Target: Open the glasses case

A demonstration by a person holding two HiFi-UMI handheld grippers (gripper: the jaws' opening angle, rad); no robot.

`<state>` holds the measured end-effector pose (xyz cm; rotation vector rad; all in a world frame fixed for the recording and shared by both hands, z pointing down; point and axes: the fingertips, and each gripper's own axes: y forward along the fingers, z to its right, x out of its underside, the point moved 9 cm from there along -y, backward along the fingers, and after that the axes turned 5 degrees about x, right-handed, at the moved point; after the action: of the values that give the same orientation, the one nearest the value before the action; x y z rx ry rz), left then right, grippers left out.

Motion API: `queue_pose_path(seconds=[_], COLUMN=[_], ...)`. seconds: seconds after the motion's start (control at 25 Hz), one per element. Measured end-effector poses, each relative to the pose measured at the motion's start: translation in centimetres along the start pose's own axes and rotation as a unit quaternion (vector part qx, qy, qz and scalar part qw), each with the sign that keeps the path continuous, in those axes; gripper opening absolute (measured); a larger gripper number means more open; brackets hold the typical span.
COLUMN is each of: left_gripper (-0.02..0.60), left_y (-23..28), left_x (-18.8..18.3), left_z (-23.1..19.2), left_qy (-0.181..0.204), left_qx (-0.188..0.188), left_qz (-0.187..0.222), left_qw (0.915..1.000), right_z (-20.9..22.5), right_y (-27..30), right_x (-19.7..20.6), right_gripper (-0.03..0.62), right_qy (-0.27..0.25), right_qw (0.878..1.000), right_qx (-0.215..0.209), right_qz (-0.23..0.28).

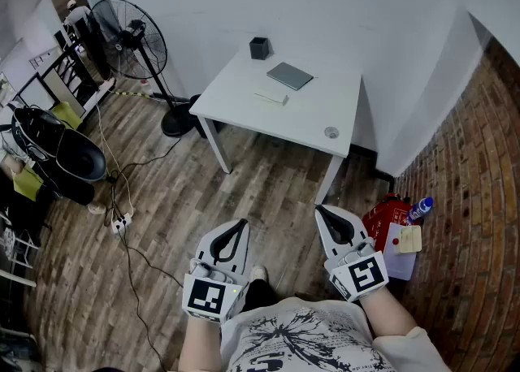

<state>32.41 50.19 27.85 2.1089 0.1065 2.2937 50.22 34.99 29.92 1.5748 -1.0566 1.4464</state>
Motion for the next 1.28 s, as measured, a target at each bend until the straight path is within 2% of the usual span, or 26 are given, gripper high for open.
queue_pose_path(seconds=[0.24,0.44,0.72,0.76,0.8,0.84,1.0,1.16,1.28], left_gripper=[0.014,0.014,0.014,0.014,0.014,0.014,0.014,0.014,0.014], left_y=[-0.5,-0.9,-0.2,0.1,0.3,0.6,1.7,4.0,6.0], left_x=[0.0,0.1,0.8,0.7,0.7,0.9,1.7,2.0,2.8], left_z=[0.9,1.3,1.8,1.7,1.6,1.4,-0.3,-3.6,-7.2], left_qy=[-0.005,0.006,-0.007,-0.009,-0.010,-0.008,-0.005,-0.012,-0.008], left_qx=[-0.004,-0.008,-0.004,-0.006,-0.005,-0.002,0.002,0.001,0.014], left_qz=[0.004,-0.040,-0.039,-0.035,-0.032,-0.034,-0.049,-0.026,-0.056], left_qw=[1.0000,0.9992,0.9992,0.9993,0.9994,0.9994,0.9988,0.9996,0.9983], right_z=[-0.2,0.0,1.0,1.2,1.4,1.7,2.7,3.3,3.9], right_y=[-0.9,-1.5,-1.7,-1.3,-0.7,-0.2,2.3,5.9,9.8], right_x=[0.0,0.4,0.4,0.4,0.4,0.4,1.1,1.8,2.5], right_gripper=[0.009,0.009,0.006,0.181,0.430,0.495,0.531,0.531,0.531], right_qy=[0.004,0.006,0.019,0.021,0.024,0.029,0.047,0.053,0.055], right_qw=[1.000,1.000,0.999,0.999,0.999,0.999,0.999,0.999,0.998], right_qx=[-0.004,-0.008,0.010,0.002,-0.006,-0.007,0.002,0.008,0.018], right_qz=[0.003,-0.001,0.023,0.024,0.023,0.021,0.013,0.002,-0.006])
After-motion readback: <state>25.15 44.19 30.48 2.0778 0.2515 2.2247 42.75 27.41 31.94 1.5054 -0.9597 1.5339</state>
